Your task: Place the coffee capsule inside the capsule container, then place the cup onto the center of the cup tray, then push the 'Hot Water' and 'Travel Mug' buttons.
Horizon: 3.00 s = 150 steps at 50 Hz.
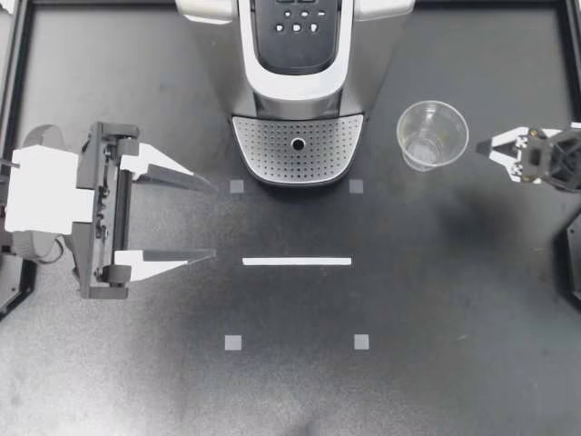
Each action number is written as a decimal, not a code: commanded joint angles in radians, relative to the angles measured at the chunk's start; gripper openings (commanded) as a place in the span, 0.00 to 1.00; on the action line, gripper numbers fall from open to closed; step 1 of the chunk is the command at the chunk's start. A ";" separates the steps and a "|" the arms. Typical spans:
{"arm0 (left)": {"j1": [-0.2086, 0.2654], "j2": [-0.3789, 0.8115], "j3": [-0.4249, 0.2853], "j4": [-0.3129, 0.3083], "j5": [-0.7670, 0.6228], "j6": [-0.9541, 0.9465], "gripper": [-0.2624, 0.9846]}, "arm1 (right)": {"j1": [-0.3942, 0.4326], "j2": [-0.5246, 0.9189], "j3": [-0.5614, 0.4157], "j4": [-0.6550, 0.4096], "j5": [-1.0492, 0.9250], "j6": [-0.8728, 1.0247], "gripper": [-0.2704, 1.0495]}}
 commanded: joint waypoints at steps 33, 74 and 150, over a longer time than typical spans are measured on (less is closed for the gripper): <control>0.006 -0.008 0.009 0.000 -0.006 -0.002 0.80 | -0.049 0.201 -0.089 0.000 -0.025 -0.009 0.59; 0.008 -0.008 0.026 0.000 -0.005 -0.002 0.80 | -0.048 0.270 -0.130 -0.020 -0.012 -0.014 0.37; 0.008 -0.017 0.034 -0.002 -0.009 -0.003 0.80 | 0.160 0.598 -0.511 -0.002 -0.132 0.104 0.20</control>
